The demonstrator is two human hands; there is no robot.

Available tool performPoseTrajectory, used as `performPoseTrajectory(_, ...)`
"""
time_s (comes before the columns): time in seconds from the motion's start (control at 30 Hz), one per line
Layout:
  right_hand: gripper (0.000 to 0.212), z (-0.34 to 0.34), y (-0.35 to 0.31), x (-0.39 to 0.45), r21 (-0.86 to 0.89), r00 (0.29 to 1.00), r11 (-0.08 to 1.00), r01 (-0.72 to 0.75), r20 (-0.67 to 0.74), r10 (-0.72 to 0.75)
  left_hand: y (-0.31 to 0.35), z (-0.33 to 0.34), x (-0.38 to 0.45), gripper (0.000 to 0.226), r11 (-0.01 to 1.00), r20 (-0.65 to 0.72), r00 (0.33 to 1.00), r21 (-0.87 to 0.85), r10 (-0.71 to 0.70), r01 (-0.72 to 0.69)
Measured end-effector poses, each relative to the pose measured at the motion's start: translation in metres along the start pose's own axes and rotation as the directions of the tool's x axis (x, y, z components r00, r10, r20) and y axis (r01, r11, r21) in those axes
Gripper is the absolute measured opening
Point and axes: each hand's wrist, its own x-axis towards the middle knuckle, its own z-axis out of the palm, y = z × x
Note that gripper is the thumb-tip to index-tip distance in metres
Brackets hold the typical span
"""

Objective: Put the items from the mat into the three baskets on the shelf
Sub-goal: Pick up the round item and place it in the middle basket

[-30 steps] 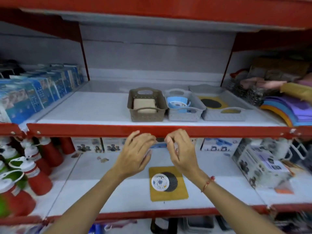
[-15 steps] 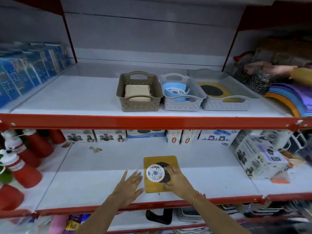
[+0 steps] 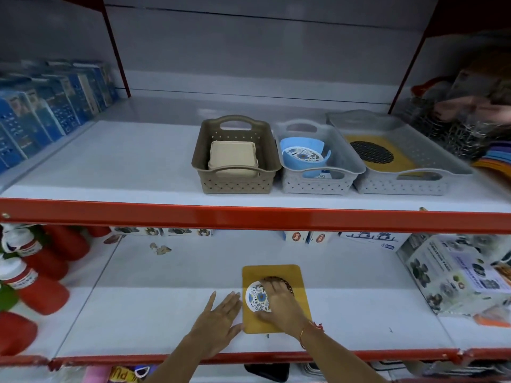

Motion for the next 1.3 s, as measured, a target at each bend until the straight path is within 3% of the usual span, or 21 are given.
performPoseTrajectory(0.07,0.080,-0.001,0.000,-0.003,0.004,1.000,1.000,-0.002,-0.012,0.002,0.001,0.000,-0.002,0.069,1.000,0.058,0.998,-0.002,0.009,-0.009)
performPoseTrajectory(0.13,0.082,-0.004,-0.002,-0.007,0.017,0.999,1.000,-0.019,-0.026,0.020,0.002,-0.002,-0.002,0.067,0.999,-0.074,0.997,0.032,0.014,-0.012)
performPoseTrajectory(0.27,0.085,-0.019,-0.006,-0.023,0.127,0.995,0.991,-0.052,-0.076,0.062,0.003,-0.013,-0.008,0.068,0.995,0.183,0.983,-0.095,-0.016,0.034)
performPoseTrajectory(0.5,0.086,-0.066,-0.021,-0.062,0.251,0.967,0.967,0.040,-0.254,0.026,0.007,-0.056,-0.027,0.058,0.986,-0.005,1.000,-0.166,-0.020,0.018)
performPoseTrajectory(0.63,0.087,-0.104,-0.037,-0.088,0.231,0.914,0.965,0.121,-0.405,-0.017,0.009,-0.097,-0.036,0.053,0.977,-0.204,0.979,-0.210,0.005,-0.049)
performPoseTrajectory(0.77,0.084,-0.149,-0.055,-0.118,0.229,0.819,0.946,0.232,-0.571,-0.062,0.015,-0.149,-0.042,0.045,0.959,-0.440,0.897,-0.229,0.050,-0.166)
performPoseTrajectory(0.9,0.079,-0.198,-0.066,-0.140,0.160,0.692,0.929,0.334,-0.710,-0.127,0.028,-0.210,-0.038,0.028,0.955,-0.695,0.705,-0.091,0.142,-0.281)
performPoseTrajectory(1.03,0.074,-0.248,-0.064,-0.142,0.068,0.604,0.926,0.371,-0.775,-0.184,0.033,-0.268,-0.026,0.023,0.948,-0.793,0.581,-0.015,0.183,-0.319)
performPoseTrajectory(1.2,0.069,-0.307,-0.049,-0.122,0.070,0.519,0.916,0.395,-0.840,-0.160,0.027,-0.320,0.002,0.028,0.955,-0.848,0.514,-0.030,0.133,-0.295)
performPoseTrajectory(1.3,0.069,-0.327,-0.034,-0.103,0.093,0.520,0.934,0.344,-0.847,-0.108,0.022,-0.330,0.025,0.027,0.975,-0.838,0.540,-0.046,0.080,-0.216)
